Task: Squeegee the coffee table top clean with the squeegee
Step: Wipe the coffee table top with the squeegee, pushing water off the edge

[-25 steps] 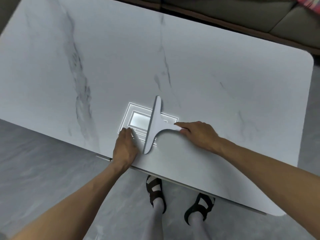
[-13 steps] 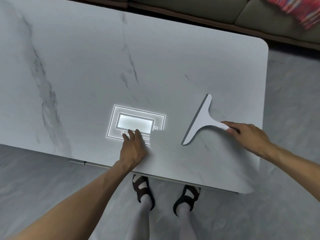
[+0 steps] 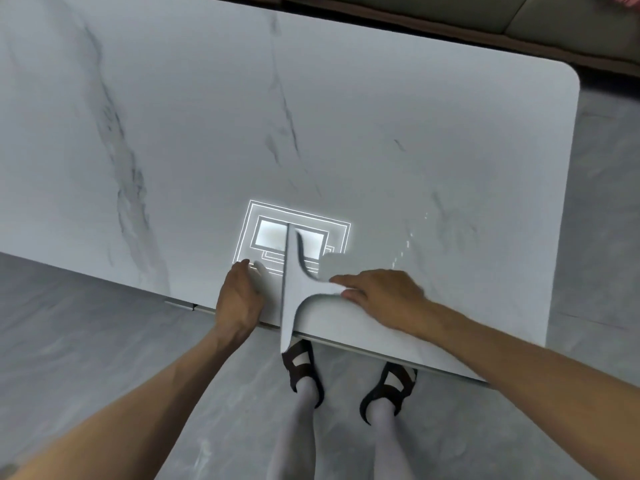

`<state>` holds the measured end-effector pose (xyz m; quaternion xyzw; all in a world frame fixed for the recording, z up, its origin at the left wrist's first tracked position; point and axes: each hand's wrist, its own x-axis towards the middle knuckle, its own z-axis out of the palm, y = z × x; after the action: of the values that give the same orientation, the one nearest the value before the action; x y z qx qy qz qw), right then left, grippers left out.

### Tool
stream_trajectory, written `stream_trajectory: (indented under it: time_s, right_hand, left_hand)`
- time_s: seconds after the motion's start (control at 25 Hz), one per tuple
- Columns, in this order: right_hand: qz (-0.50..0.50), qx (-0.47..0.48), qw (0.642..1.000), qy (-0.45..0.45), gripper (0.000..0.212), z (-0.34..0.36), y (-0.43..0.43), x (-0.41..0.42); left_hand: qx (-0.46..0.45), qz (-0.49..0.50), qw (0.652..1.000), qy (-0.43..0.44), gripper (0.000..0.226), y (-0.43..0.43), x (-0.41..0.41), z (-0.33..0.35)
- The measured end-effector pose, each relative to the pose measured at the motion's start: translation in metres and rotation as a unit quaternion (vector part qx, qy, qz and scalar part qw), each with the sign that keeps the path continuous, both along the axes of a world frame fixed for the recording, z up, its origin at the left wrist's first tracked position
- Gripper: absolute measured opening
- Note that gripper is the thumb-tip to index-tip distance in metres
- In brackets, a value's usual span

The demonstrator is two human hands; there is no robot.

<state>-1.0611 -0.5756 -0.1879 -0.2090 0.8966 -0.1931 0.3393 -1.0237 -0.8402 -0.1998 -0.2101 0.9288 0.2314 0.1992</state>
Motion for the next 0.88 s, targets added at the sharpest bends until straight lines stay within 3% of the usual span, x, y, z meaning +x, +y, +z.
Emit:
stream_trajectory:
  time_s: [0.12, 0.2, 0.48, 0.64, 0.76, 0.88]
  right_hand:
    - [0.077, 0.017, 0.997, -0.015, 0.038, -0.014, -0.037, 0.017]
    - [0.076, 0.035, 0.996, -0.013, 0.038, -0.017, -0.025, 0.019]
    - [0.006, 0.145, 0.989, 0.008, 0.036, 0.016, 0.126, 0.008]
    - [-0.027, 0.081, 0.996, 0.018, 0.037, 0.017, 0.14, 0.011]
    - [0.041, 0.042, 0.998, -0.013, 0.038, -0.003, 0.102, 0.02]
    - [0.085, 0.04, 0.996, 0.002, 0.038, -0.019, 0.096, 0.024]
  left_hand:
    - [-0.034, -0.063, 0.997, -0.013, 0.034, -0.001, 0.008, -0.003]
    - [-0.051, -0.095, 0.994, -0.031, 0.037, 0.006, 0.01, -0.005]
    - [-0.035, -0.158, 0.985, -0.058, 0.064, 0.063, 0.006, 0.005]
    - [0.041, -0.012, 0.998, -0.049, 0.063, 0.084, 0.003, 0.005]
    - [0.009, 0.043, 0.999, -0.021, 0.057, 0.102, 0.011, 0.0]
    - [0.04, 0.142, 0.989, -0.027, 0.058, 0.142, 0.016, -0.004]
